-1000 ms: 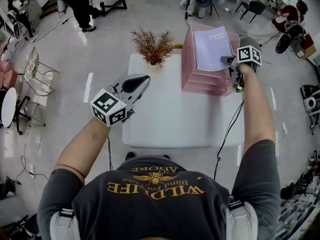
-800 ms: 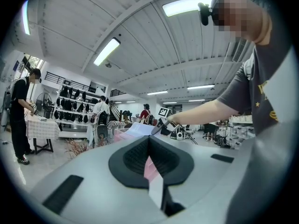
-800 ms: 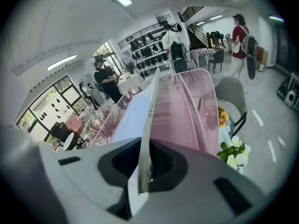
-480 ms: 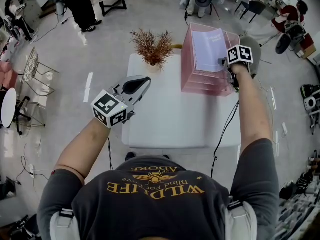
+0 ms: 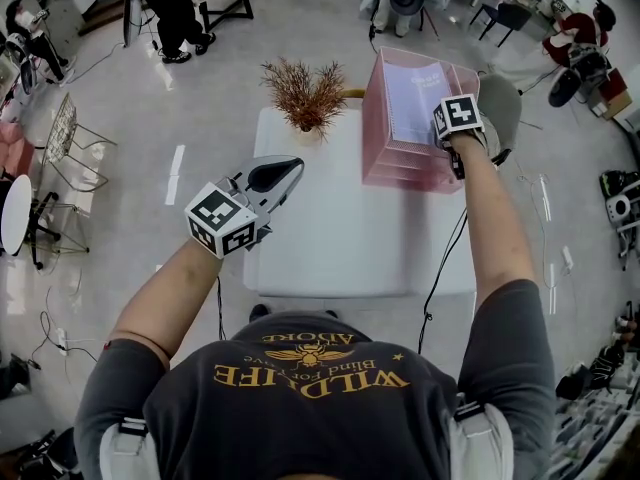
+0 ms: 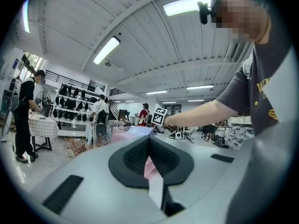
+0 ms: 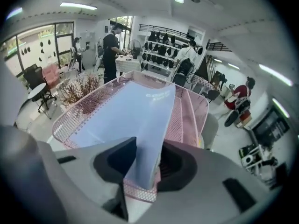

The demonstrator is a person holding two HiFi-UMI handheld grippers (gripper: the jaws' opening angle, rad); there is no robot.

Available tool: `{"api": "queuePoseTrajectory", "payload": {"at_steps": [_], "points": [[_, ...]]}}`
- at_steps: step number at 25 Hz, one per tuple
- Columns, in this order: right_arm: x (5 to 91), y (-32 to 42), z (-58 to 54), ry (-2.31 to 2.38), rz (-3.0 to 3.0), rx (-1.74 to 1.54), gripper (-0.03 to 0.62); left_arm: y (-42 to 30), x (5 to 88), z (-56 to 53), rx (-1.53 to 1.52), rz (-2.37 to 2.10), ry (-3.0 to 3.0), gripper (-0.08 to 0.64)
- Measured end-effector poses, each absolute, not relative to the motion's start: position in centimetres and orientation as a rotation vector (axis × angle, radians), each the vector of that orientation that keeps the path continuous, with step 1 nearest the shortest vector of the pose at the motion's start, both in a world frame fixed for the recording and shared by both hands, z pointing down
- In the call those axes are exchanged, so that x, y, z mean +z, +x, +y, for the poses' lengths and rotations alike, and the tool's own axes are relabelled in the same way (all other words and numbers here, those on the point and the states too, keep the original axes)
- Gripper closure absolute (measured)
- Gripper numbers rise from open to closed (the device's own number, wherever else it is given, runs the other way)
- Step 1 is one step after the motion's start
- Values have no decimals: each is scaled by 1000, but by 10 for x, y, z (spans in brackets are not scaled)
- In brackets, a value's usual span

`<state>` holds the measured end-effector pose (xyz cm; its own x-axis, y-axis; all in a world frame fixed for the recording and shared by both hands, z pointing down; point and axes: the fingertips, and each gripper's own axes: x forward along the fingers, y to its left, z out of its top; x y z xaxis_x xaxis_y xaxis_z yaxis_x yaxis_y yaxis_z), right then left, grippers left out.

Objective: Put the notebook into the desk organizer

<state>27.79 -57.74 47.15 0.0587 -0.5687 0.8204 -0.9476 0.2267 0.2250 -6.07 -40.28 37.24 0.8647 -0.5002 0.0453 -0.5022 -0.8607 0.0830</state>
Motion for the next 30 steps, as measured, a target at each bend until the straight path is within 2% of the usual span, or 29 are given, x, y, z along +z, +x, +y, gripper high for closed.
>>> {"api": "queuePoseTrajectory", "payload": {"at_steps": [8,10,12,13,22,30], "points": [[463,280,-578,1487,-1542,381,433,-63,376,-396,21,-795,2929,560],[453,288,-579,1508,-1486,304,380,-64,374,-394,16,-798,2930,560],[443,293,-579,1514,-1441,216,274,-65,372,-393,12,-801,2932,559],[438,293,-580,1516,-1444,183,261,-66,371,-392,9,-802,2933,560],[390,286,-560,1643,-1590,183,252,-77,357,-384,-30,-829,2943,560],[327,226,-523,1680,-2049,216,252,-106,329,-377,-124,-954,2909,560]]}}
